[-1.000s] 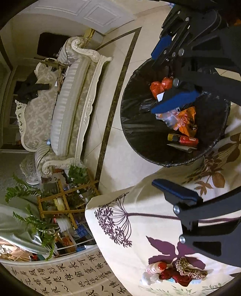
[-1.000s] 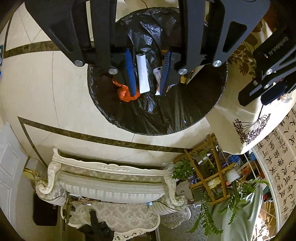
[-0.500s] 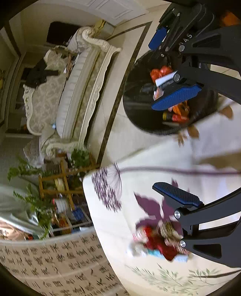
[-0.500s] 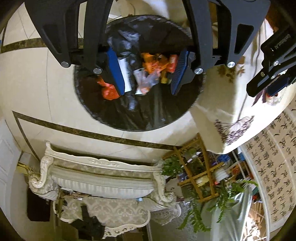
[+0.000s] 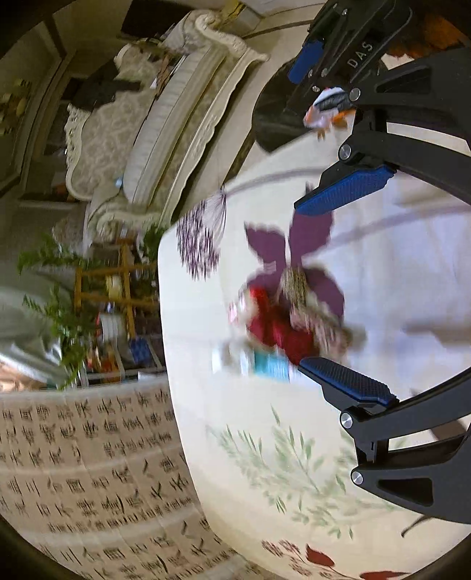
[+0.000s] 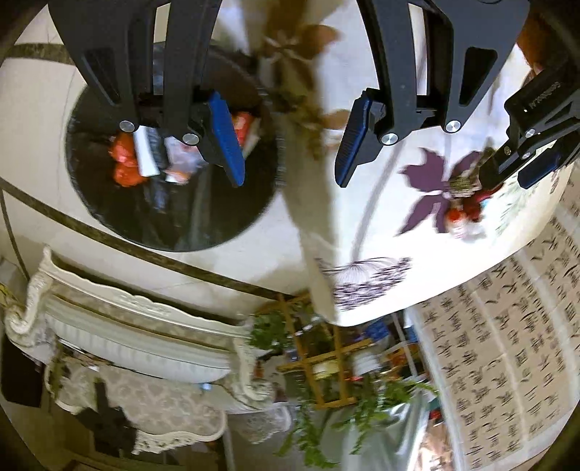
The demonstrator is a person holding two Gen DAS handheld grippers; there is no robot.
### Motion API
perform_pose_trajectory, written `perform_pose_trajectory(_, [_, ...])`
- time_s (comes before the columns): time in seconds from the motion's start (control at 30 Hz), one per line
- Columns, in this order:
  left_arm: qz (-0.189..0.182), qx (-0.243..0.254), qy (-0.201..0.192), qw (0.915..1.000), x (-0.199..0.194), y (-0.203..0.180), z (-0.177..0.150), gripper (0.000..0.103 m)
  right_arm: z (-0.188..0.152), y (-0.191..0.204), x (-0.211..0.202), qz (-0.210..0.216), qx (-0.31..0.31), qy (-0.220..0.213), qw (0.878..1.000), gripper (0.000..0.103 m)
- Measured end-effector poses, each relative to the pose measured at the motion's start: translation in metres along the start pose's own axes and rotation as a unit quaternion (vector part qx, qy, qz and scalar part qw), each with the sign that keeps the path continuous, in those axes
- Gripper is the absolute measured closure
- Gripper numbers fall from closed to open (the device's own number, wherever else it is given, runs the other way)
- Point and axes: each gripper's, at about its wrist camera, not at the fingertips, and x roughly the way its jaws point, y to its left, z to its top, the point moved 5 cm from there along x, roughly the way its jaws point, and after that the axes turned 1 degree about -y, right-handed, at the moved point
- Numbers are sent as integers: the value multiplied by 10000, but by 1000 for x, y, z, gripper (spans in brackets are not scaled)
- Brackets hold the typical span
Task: Collect trash
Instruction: 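Return both tools to the table and grasp the gold scrubber ball with the right tool, then grasp the blue toothpaste tube with the left tool while the right tool holds the scrubber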
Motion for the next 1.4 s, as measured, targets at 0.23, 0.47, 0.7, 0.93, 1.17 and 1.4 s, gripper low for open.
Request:
perform_pose_trajectory(0.23, [428,-340,38,9985,-3,60,-7,25,0,58,11,377,-426,123,9983,53])
perform_pose_trajectory(0.47, [683,-616,110,9957,-1,104,-15,25,0,111,22,671,-796,252,9942,53])
perform_pose_trajectory(0.7, [727,-761,146,9943,1,125,-21,25,-1,141,40,694,-1080,393,9909,55])
perform_pose_trajectory(0.93, [646,-779,207,9946,7,128,-21,25,-6,147,58,640,-1145,600,9895,75])
perform_pose_trajectory(1.17, [491,-795,282,9952,15,124,-19,25,-4,146,56,640,-1164,559,9896,84])
perform_pose_trajectory(1.4, [299,-647,384,9967,25,108,-15,25,-2,130,52,569,-988,492,9923,84])
